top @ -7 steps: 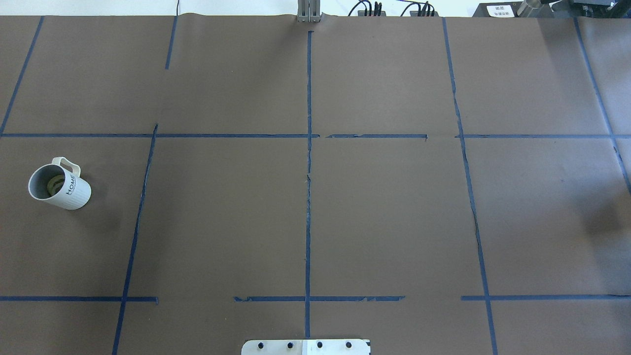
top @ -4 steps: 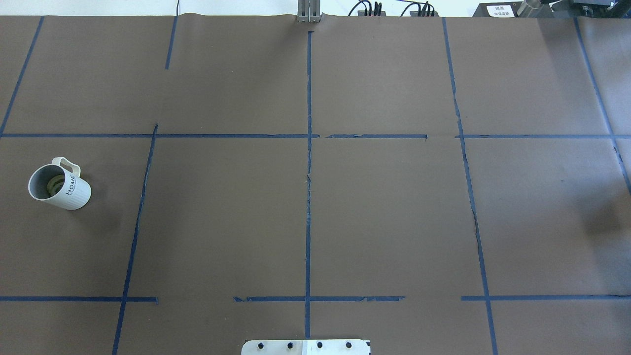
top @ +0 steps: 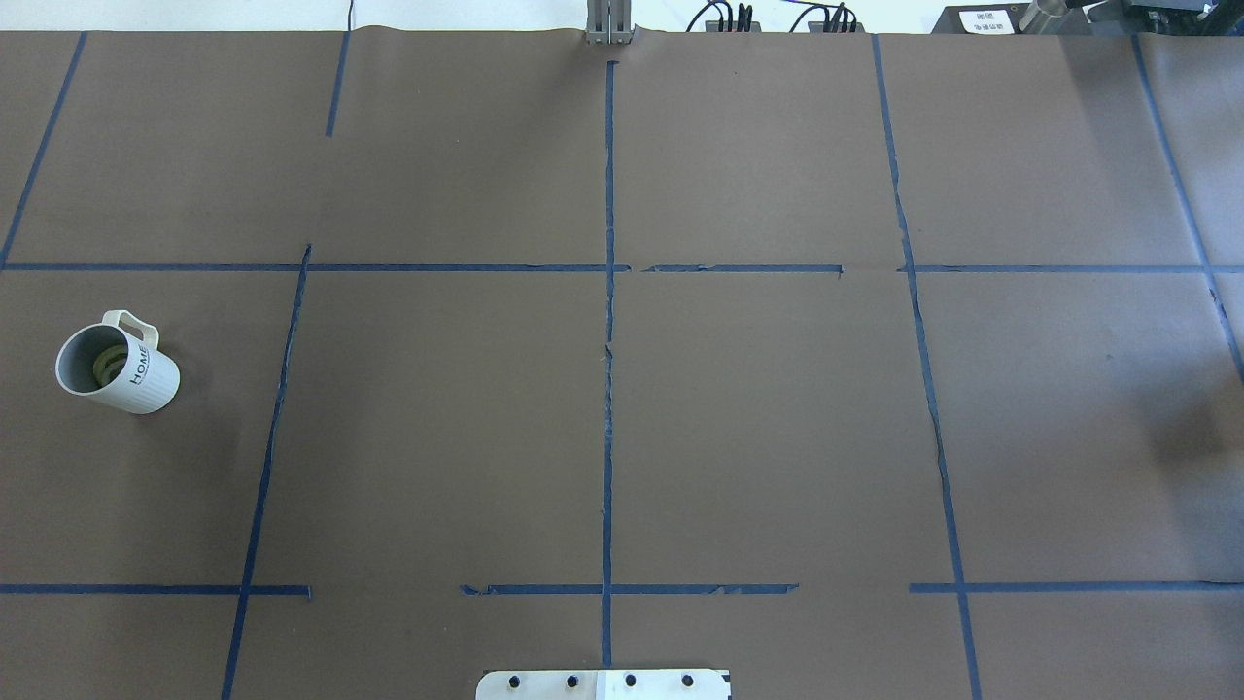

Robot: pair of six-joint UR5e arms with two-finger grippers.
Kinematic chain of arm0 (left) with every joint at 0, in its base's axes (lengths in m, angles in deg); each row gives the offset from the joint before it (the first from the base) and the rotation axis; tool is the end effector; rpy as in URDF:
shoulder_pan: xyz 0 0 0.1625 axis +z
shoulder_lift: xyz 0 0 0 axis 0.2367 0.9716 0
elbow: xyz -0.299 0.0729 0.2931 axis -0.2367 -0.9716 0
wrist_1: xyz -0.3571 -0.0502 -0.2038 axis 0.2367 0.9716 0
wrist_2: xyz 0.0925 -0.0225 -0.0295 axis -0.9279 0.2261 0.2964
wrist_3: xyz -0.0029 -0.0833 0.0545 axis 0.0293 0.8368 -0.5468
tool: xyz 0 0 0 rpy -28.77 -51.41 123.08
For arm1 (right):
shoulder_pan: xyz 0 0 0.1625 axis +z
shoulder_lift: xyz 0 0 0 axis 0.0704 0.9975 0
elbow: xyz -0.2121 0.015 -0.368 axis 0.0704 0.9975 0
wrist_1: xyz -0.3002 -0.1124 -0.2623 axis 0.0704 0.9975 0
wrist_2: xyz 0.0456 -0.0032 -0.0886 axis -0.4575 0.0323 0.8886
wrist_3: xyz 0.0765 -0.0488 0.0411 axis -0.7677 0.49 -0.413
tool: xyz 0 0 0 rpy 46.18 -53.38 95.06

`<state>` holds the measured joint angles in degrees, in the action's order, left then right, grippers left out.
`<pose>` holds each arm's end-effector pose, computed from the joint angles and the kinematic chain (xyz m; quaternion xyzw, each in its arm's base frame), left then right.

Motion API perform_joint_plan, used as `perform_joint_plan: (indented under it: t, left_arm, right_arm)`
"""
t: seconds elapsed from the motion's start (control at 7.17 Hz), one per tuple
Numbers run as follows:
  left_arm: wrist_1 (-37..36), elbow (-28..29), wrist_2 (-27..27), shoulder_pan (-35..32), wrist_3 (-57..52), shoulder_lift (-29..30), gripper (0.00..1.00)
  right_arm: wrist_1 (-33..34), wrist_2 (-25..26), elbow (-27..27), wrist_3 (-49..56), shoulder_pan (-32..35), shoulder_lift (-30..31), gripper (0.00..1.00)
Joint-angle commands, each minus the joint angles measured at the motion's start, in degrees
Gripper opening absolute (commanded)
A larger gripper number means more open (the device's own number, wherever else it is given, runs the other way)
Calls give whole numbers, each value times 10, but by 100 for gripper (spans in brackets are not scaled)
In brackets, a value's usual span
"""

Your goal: Left arm hands cup to right arm to dump lemon

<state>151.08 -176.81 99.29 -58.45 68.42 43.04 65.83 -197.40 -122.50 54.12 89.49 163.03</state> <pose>0.0879 -0.4807 0.5444 0.0703 0.4232 0.0222 0.9030 0.0325 -0.4117 0.6191 0.0900 -0.3658 -0.1117 0.9196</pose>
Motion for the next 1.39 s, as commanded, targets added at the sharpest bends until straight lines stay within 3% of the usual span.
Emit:
perform_joint_plan:
  t: [0.0,0.84,0.98,1.25]
  left_arm:
    - [98,14,-50,83,145,-1,100]
    - [97,21,-75,126,146,-21,99]
    - [96,21,-75,126,149,-21,84]
    - [95,21,-75,134,149,-21,38]
  right_arm:
    - [0,0,1,0,0,0,100]
    - [0,0,2,0,0,0,100]
    - [0,0,2,0,0,0,100]
    - [0,0,2,0,0,0,100]
